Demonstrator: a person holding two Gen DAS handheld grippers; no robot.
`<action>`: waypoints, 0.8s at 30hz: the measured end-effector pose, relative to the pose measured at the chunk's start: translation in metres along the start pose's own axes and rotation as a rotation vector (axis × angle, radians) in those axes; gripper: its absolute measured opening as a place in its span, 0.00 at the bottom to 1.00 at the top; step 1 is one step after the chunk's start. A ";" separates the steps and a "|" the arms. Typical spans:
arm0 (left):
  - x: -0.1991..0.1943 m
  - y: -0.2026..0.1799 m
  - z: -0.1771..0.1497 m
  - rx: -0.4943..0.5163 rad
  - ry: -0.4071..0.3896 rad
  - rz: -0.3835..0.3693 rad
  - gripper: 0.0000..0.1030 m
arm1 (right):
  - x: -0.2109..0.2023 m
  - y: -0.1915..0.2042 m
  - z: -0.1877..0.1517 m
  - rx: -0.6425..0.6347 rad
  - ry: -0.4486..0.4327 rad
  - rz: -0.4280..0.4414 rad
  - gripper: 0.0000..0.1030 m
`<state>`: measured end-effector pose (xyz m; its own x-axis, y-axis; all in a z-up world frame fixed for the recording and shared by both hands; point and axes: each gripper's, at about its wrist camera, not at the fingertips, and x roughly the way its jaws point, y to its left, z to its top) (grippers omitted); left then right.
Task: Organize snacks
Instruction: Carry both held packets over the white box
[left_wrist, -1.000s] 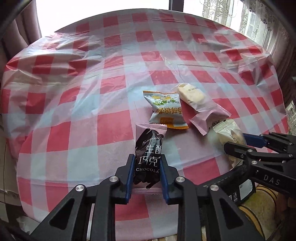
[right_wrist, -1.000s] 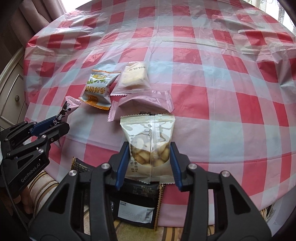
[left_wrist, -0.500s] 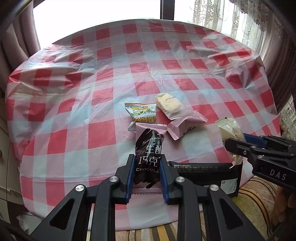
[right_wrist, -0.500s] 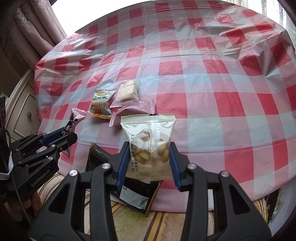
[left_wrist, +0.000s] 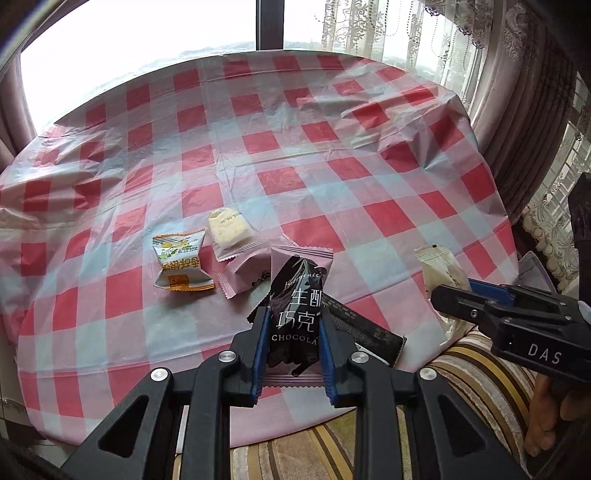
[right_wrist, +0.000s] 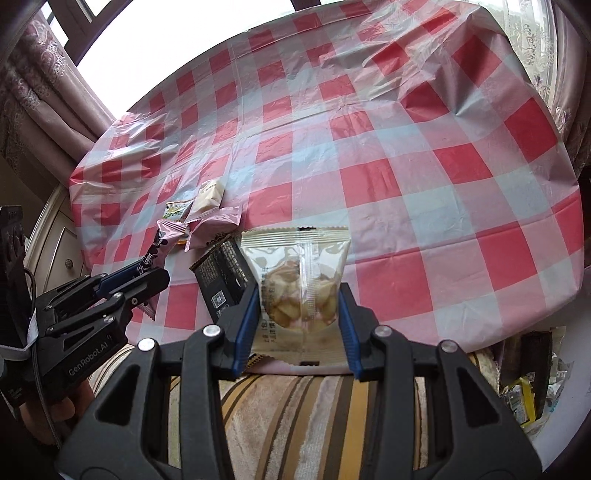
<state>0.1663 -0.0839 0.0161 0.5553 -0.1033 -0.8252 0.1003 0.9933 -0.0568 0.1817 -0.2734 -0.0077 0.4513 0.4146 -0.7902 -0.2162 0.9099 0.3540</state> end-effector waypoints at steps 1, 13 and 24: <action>0.000 -0.005 0.001 0.007 0.002 -0.008 0.25 | -0.004 -0.005 -0.001 0.010 -0.004 0.000 0.44; 0.011 -0.101 0.013 0.151 0.038 -0.139 0.25 | -0.059 -0.085 -0.024 0.165 -0.078 -0.020 0.44; 0.036 -0.204 0.015 0.235 0.146 -0.317 0.25 | -0.102 -0.184 -0.054 0.345 -0.136 -0.134 0.44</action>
<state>0.1780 -0.2908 0.0068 0.3451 -0.3769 -0.8596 0.4425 0.8730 -0.2051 0.1288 -0.4839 -0.0188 0.5712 0.2683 -0.7757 0.1461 0.8968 0.4177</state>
